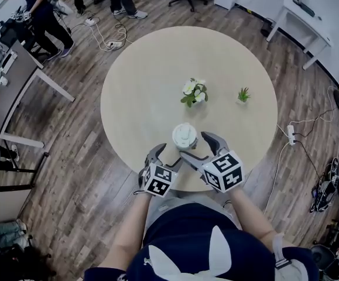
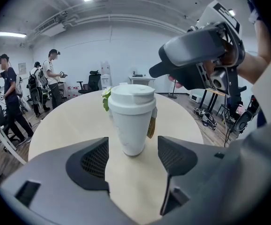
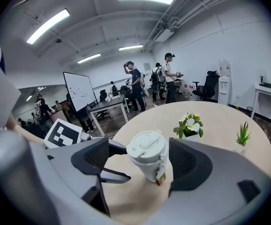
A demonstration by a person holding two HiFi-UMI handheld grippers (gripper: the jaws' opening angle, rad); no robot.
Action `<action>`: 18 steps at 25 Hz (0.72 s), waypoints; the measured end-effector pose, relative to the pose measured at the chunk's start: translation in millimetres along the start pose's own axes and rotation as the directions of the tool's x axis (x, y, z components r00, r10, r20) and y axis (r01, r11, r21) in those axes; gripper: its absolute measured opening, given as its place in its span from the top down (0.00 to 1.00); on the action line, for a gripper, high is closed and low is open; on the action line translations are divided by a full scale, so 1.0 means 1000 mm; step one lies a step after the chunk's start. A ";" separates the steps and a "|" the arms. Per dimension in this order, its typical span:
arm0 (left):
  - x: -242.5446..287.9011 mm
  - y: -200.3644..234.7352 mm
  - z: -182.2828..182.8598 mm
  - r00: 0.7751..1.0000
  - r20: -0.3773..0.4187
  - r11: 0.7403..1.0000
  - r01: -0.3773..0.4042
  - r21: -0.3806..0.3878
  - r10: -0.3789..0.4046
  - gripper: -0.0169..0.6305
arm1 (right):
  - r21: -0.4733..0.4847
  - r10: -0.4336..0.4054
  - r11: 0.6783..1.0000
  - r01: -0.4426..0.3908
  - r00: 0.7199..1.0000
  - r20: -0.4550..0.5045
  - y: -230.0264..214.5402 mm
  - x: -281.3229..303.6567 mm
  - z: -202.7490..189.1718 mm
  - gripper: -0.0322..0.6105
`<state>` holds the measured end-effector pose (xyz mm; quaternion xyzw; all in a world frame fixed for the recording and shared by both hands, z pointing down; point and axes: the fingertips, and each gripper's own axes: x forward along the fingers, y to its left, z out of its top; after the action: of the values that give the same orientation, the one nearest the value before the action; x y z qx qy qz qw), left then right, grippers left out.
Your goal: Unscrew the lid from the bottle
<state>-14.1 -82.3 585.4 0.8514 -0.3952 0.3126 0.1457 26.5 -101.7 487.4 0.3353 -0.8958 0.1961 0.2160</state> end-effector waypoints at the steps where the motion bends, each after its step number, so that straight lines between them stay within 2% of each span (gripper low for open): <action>1: 0.004 -0.001 0.001 1.000 -0.004 1.000 -0.001 -0.001 0.001 0.49 | -0.004 0.003 1.000 -0.003 1.000 -0.007 -0.002 0.002 0.000 0.34; 6: 0.016 0.005 0.011 1.000 0.008 1.000 -0.008 -0.025 0.009 0.49 | -0.029 0.030 0.999 -0.031 0.999 -0.044 -0.006 0.018 0.000 0.33; 11: 0.023 0.009 0.006 1.000 0.002 1.000 0.017 -0.020 -0.017 0.49 | -0.076 0.000 0.997 -0.005 0.998 -0.070 -0.005 0.033 -0.003 0.33; 18: 0.037 0.005 0.002 0.997 -0.028 0.997 0.069 0.025 -0.068 0.48 | -0.074 -0.015 0.997 0.007 0.995 -0.099 -0.006 0.047 -0.010 0.33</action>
<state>0.8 -108.4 607.7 0.8620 -0.3596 0.3238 0.1507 0.6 -125.3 521.0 0.3218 -0.8887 0.1783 0.2736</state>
